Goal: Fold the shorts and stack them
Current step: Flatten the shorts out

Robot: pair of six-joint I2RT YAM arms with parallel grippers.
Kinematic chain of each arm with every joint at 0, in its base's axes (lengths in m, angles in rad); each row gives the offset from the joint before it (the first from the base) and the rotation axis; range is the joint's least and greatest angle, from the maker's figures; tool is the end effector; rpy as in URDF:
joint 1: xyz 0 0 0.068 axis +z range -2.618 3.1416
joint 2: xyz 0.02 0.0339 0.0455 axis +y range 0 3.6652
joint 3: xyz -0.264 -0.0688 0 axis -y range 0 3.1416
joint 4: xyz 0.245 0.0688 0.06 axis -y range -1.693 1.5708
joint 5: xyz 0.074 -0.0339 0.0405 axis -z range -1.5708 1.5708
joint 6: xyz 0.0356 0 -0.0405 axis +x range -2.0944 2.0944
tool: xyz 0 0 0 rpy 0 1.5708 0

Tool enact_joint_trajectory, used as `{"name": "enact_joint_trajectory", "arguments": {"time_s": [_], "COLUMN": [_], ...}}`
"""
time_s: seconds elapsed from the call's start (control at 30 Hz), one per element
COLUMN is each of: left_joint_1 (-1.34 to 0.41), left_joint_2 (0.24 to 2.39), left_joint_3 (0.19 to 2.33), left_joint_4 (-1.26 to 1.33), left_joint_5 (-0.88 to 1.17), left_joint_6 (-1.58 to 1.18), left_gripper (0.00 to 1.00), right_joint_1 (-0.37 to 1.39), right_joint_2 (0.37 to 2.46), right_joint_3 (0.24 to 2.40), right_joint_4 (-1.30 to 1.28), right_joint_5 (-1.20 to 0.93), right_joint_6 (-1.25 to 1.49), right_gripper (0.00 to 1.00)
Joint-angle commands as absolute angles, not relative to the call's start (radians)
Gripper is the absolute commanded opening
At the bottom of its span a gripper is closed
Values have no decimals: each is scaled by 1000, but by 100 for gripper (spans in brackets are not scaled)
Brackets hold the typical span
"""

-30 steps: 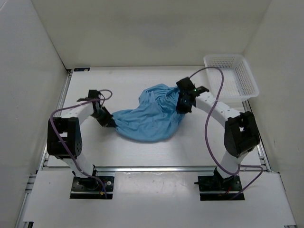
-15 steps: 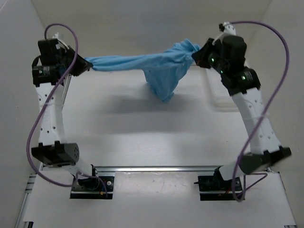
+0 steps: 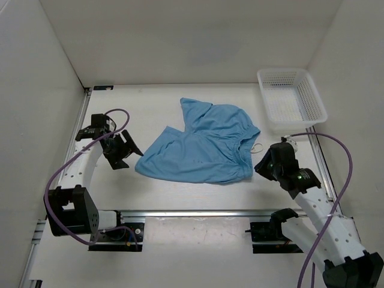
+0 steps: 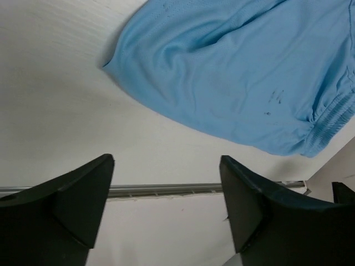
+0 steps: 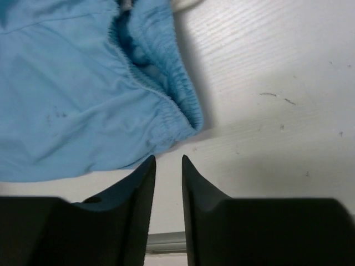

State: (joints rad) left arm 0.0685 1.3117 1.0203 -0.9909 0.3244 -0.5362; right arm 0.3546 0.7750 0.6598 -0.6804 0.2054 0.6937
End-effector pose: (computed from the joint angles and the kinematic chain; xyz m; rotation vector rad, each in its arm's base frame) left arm 0.2352 0.0048 0.2525 -0.7937 2.7749 -0.5564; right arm 0.1505 0.0480 0.2519 0.4960 2.3089 0.2716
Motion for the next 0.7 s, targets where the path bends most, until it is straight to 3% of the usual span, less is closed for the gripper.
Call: {"name": "enact_joint_trajectory", "arguments": {"time_s": [0.0,0.1,0.13,0.23,0.27,0.43,0.67], "left_joint_1": [66,66,66,37,28,-40,-40], "left_joint_2": [1281,1304,1304,1351,1388,1534,1635], "left_joint_3": [1031,997,986,937,924,881,905], "left_joint_4": [-951,-939,-927,-890,-873,-764,-712], "left_joint_5": [305,296,296,296,305,278,268], "left_joint_6": [-512,-525,-535,-563,-575,-617,-617], "left_gripper": [85,83,83,93,95,97,90], "right_joint_1": [357,357,357,357,357,348,321], "right_joint_2": [723,799,825,939,995,1095,1215], "right_joint_3": [678,678,690,719,719,719,680], "right_joint_4": [-629,-629,-629,-629,-620,-532,-433], "right_joint_5": [215,183,169,78,55,11,9], "right_joint_6": [842,842,832,822,822,851,871], "right_gripper": [26,18,28,89,93,89,68]}}
